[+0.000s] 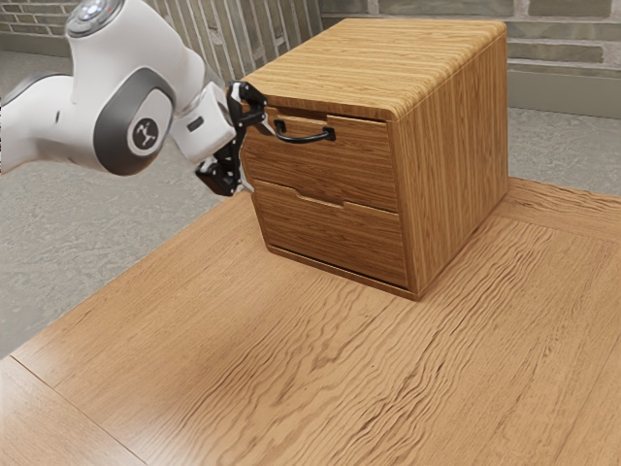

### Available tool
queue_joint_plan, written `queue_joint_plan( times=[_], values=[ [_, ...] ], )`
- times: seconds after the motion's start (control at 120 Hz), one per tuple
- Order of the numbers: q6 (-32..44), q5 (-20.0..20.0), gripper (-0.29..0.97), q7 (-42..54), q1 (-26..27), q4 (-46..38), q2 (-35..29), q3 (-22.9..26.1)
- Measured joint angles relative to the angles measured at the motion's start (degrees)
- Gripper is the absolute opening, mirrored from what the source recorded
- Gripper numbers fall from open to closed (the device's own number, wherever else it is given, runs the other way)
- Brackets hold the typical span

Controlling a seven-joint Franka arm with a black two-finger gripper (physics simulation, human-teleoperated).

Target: Pull the drawer handle with one arm to open the drawer

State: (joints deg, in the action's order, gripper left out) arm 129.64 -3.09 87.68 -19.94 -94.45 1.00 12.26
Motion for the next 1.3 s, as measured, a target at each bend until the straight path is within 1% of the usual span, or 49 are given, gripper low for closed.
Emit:
queue_joint_plan(
  times=[0.05,0.133,0.15,0.192,0.217,0.25,0.292,0.333,0.425,0.525,0.633,0.783,0.883,0.967,1.067,1.3],
  values=[
    [0.0,0.0,0.68,-0.1,0.2,0.0,0.0,0.2],
    [0.0,0.0,0.68,-0.4,3.4,0.0,0.1,-2.2],
    [0.0,0.0,0.68,-0.4,2.8,0.0,0.1,-1.4],
    [-0.1,0.0,0.68,-0.5,-3.2,0.0,0.1,5.2],
    [-0.1,0.0,0.68,-0.6,-5.5,0.0,0.1,7.8],
    [-0.2,0.0,0.68,-0.6,-7.1,0.0,0.0,9.8],
    [-0.2,0.0,0.68,-0.7,-7.3,0.0,0.0,10.5],
    [-0.3,0.0,0.68,-0.9,-6.3,0.0,0.1,9.9],
    [-0.8,0.0,0.68,-1.4,-0.9,-0.1,0.1,5.2],
    [-1.2,0.2,0.68,-1.9,0.7,0.0,0.1,3.8],
    [-1.4,0.3,0.68,-2.6,0.7,0.1,0.2,3.5],
    [-1.3,0.5,0.68,-3.4,-1.3,3.8,2.0,3.6],
    [-1.2,0.5,0.68,-3.9,-3.1,5.4,5.0,3.9],
    [-1.1,0.5,0.69,-4.4,-2.3,6.1,6.1,3.9],
    [-1.1,0.4,0.68,-4.8,-1.4,6.3,6.4,3.9],
    [-1.1,0.4,0.68,-5.6,-1.7,9.4,8.5,3.7]
  ],
)
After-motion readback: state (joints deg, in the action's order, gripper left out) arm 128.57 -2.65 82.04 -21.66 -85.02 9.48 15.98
